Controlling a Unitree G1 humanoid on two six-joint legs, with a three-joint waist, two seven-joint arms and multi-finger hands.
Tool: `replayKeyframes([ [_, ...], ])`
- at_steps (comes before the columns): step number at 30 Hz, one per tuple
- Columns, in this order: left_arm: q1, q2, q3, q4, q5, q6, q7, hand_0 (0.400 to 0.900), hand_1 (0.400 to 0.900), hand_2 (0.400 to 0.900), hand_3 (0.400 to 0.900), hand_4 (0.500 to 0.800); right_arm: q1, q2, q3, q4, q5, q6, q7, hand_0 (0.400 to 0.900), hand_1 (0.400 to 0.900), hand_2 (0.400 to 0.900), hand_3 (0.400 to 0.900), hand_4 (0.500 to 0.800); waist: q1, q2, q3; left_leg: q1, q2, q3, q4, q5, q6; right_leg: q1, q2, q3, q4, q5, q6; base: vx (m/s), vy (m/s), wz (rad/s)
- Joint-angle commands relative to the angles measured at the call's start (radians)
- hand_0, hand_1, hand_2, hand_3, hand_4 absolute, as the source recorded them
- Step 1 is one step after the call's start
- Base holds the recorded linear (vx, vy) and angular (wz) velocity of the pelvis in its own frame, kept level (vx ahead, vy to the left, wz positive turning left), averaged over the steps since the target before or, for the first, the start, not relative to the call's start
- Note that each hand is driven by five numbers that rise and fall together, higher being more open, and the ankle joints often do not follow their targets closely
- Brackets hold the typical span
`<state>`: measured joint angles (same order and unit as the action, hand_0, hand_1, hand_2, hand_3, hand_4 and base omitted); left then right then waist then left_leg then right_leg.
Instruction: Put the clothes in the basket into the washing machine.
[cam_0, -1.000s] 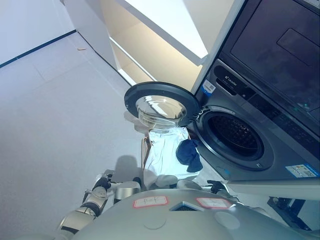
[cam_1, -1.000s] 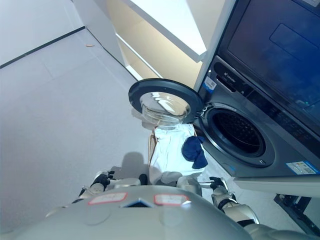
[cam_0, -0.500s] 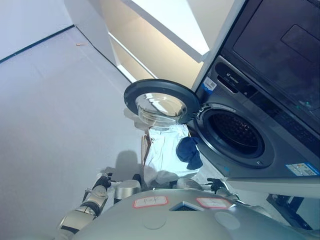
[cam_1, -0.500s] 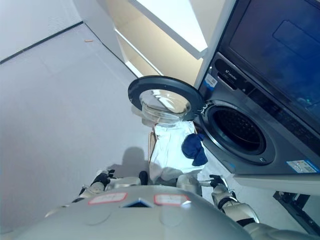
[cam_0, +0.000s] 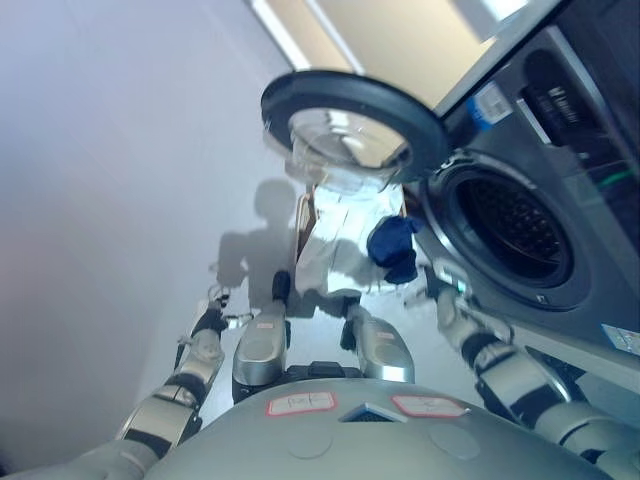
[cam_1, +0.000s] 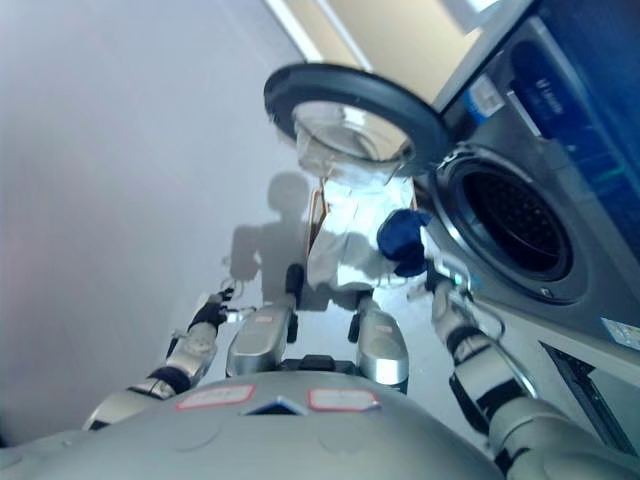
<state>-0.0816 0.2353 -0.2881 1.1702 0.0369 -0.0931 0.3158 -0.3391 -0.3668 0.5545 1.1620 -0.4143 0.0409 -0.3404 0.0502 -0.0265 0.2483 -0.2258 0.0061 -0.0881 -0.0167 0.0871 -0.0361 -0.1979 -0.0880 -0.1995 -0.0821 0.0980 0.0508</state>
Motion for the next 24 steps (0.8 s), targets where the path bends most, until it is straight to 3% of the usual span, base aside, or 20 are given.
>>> replayKeyframes([
  [1, -0.047, -0.001, -0.014, 0.023, -0.067, -0.022, 0.084, 0.9, 0.9, 0.9, 0.9, 0.8, -0.138, -0.01, 0.055, 0.018, -0.024, -0.001, -0.098, 0.9, 0.9, 0.9, 0.9, 0.8, 0.032, -0.007, 0.075, -0.115, -0.006, -0.016, 0.031, 0.038, -0.028, -0.129, -0.03, -0.002, 0.198, -0.024, 0.048, -0.17, -0.073, 0.41],
  [6, -0.105, -0.007, -0.04, -0.013, -0.108, -0.043, 0.138, 0.9, 0.9, 0.9, 0.9, 0.8, -0.29, -0.053, 0.096, 0.109, -0.081, 0.027, -0.151, 0.9, 0.9, 0.9, 0.9, 0.8, 0.069, 0.032, 0.109, -0.32, -0.025, -0.011, 0.176, 0.013, -0.043, -0.317, -0.053, -0.024, 0.293, -0.037, 0.038, -0.11, -0.039, 0.25],
  [10, -0.152, -0.006, -0.053, -0.101, -0.152, -0.061, 0.157, 0.9, 0.9, 0.9, 0.9, 0.8, -0.403, -0.115, 0.084, 0.177, -0.092, 0.051, -0.174, 0.9, 0.9, 0.9, 0.9, 0.8, 0.098, 0.076, 0.125, -0.487, -0.035, -0.009, 0.287, -0.004, -0.058, -0.489, -0.074, -0.029, 0.437, -0.08, 0.032, -0.08, -0.024, 0.21],
  [12, -0.155, 0.0, -0.057, -0.181, -0.178, -0.073, 0.163, 0.9, 0.9, 0.9, 0.9, 0.8, -0.454, -0.158, 0.083, 0.211, -0.107, 0.065, -0.178, 0.9, 0.9, 0.9, 0.9, 0.8, 0.116, 0.1, 0.124, -0.566, -0.043, -0.011, 0.382, -0.062, -0.06, -0.569, -0.082, -0.01, 0.546, -0.137, 0.038, -0.02, -0.013, 0.17],
  [17, -0.17, 0.023, -0.045, -0.3, -0.193, -0.084, 0.183, 0.9, 0.9, 0.9, 0.9, 0.8, -0.516, -0.25, 0.084, 0.285, -0.159, 0.091, -0.132, 0.9, 0.9, 0.9, 0.9, 0.8, 0.146, 0.149, 0.116, -0.737, -0.039, 0.004, 0.555, -0.126, -0.051, -0.749, -0.114, 0.02, 0.73, -0.194, 0.035, -0.06, 0.046, 0.05],
  [24, -0.146, 0.057, 0.015, -0.319, -0.17, -0.067, 0.203, 0.9, 0.9, 0.9, 0.9, 0.8, -0.533, -0.306, 0.1, 0.34, -0.258, 0.127, -0.069, 0.9, 0.9, 0.9, 0.9, 0.8, 0.165, 0.188, 0.078, -0.861, -0.059, 0.015, 0.692, -0.181, -0.032, -0.895, -0.123, 0.06, 0.868, -0.238, 0.026, -0.01, 0.043, -0.06],
])
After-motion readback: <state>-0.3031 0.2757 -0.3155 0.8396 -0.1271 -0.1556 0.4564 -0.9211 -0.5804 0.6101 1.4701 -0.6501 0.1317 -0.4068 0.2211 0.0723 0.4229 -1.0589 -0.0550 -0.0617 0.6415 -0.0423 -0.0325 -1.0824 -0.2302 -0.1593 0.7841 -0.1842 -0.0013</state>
